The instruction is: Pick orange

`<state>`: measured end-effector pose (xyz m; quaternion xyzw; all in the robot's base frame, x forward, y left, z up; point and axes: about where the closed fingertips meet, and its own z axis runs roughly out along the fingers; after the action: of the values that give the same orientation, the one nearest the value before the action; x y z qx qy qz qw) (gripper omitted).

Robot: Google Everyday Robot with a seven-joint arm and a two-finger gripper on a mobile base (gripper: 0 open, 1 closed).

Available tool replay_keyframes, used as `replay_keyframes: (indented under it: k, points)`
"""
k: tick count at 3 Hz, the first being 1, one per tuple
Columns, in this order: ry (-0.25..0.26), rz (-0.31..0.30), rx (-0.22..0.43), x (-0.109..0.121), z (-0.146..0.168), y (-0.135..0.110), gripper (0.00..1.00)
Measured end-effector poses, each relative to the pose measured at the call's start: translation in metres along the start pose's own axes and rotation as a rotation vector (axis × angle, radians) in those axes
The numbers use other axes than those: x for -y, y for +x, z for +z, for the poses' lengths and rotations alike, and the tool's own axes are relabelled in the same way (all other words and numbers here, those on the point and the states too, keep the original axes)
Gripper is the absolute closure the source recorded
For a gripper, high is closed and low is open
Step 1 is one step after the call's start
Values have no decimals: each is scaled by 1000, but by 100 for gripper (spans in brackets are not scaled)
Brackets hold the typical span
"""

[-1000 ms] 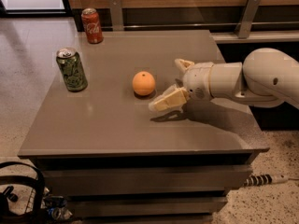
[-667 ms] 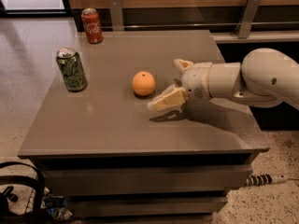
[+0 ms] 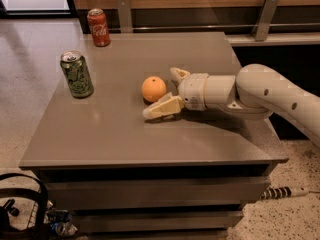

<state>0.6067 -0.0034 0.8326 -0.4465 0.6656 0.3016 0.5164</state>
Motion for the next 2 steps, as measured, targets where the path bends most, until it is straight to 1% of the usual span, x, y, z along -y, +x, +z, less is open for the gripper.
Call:
replay_keyframes:
  k: [1,2]
  points:
    - [-9,-2,60,1,12,-4,18]
    - [-14,-4,61,-1,14,-5,39]
